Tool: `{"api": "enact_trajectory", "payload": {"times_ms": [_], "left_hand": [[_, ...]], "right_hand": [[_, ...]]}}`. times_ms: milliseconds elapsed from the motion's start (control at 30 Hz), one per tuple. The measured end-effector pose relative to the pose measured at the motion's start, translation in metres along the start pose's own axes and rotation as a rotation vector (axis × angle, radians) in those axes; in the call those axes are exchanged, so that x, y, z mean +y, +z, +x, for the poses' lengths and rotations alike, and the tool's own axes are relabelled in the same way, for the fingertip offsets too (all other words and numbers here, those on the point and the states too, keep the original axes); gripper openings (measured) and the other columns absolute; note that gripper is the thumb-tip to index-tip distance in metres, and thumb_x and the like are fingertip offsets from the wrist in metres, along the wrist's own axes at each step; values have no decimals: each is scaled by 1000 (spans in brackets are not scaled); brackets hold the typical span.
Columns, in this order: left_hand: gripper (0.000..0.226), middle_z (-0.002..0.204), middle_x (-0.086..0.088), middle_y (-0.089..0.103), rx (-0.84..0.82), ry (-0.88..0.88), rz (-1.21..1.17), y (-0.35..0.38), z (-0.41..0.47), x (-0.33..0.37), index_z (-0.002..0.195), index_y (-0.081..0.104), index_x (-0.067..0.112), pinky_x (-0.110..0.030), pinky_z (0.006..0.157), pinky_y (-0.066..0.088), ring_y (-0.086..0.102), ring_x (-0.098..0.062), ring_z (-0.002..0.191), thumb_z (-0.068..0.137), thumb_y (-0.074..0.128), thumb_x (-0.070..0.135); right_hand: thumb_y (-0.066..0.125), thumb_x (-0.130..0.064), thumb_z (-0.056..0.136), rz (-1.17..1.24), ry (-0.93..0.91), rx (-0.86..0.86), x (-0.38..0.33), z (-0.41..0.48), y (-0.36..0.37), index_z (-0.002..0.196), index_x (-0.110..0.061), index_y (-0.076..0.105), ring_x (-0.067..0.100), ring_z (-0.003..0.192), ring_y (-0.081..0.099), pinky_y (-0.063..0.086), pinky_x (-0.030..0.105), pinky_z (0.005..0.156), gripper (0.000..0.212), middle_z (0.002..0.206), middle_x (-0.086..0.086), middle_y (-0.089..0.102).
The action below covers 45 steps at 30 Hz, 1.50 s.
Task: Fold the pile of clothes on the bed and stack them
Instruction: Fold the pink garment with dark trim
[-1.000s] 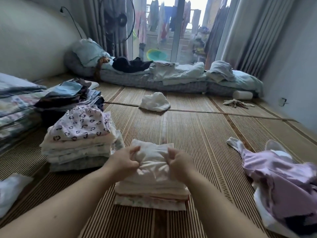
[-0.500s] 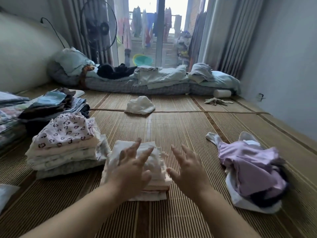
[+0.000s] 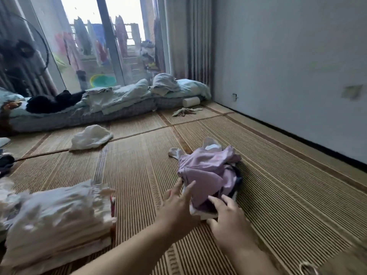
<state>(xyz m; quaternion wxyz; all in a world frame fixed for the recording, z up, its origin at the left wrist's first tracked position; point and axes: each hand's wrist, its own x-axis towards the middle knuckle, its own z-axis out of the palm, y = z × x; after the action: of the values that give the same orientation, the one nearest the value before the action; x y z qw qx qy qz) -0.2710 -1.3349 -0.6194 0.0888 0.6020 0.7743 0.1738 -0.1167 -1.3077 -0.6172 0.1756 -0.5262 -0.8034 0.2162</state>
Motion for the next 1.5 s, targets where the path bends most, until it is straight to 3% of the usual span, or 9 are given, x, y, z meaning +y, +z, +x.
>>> {"api": "enact_trajectory", "payload": {"times_ms": [200,400,667,800,867,967,1133,1367,1500], "left_hand": [[88,128,-10,52,100,-324,-421,2,81,23,149,21,31,-39,93,50,57,-29,111,77,72,30],[26,86,-2,65,116,-79,-457,-57,95,55,93,61,26,-21,50,46,57,-10,66,76,58,7],[28,81,-8,55,133,53,-873,-197,46,111,102,60,14,-26,46,46,53,-19,60,84,53,-7],[32,93,-14,59,96,15,-892,-238,-5,107,111,60,11,-35,63,48,56,-29,76,85,57,-7],[32,99,-16,59,87,-23,-924,-256,-32,93,111,60,10,-40,71,48,57,-31,82,85,57,-8],[36,105,-20,57,127,-82,-1002,-272,-66,69,118,57,7,-39,72,46,54,-31,85,87,52,-10],[49,89,-7,63,-47,-189,-1188,-280,-109,42,134,41,24,-23,49,46,55,-15,59,90,60,12],[62,104,11,55,-174,44,-452,-249,-152,43,131,45,47,-32,84,52,55,-12,108,81,75,26],[45,121,-3,60,-12,43,-590,-246,-163,46,122,57,34,-37,94,50,59,-14,110,82,74,25]], "right_hand": [[49,-29,92,120,68,-48,24,21,1,144,-41,30,19,136,35,30,47,108,57,153,-3,26],[58,-26,85,304,89,55,23,28,-4,140,-34,27,22,111,52,46,46,92,63,129,0,47],[78,-47,71,560,58,505,-21,15,-34,148,-12,27,28,123,41,36,32,102,99,141,12,40],[18,-78,83,215,175,553,-37,-6,-65,149,-11,28,34,144,19,-9,32,118,95,148,21,37],[60,-49,85,453,-11,653,-43,-19,-83,125,-16,61,31,120,53,31,32,112,52,122,6,63],[64,-25,76,707,-230,423,-65,-46,-120,72,-19,68,18,63,62,44,23,55,8,65,-3,66],[72,-24,76,595,-202,-60,-126,-57,-182,80,-12,75,20,64,64,47,30,59,12,74,13,72],[76,-21,78,549,-123,-296,-187,-75,-186,84,-3,70,15,52,63,49,23,47,19,62,5,67],[67,-22,87,656,-117,-306,-195,-86,-191,87,-3,66,19,56,60,49,27,51,20,69,11,62]]}}
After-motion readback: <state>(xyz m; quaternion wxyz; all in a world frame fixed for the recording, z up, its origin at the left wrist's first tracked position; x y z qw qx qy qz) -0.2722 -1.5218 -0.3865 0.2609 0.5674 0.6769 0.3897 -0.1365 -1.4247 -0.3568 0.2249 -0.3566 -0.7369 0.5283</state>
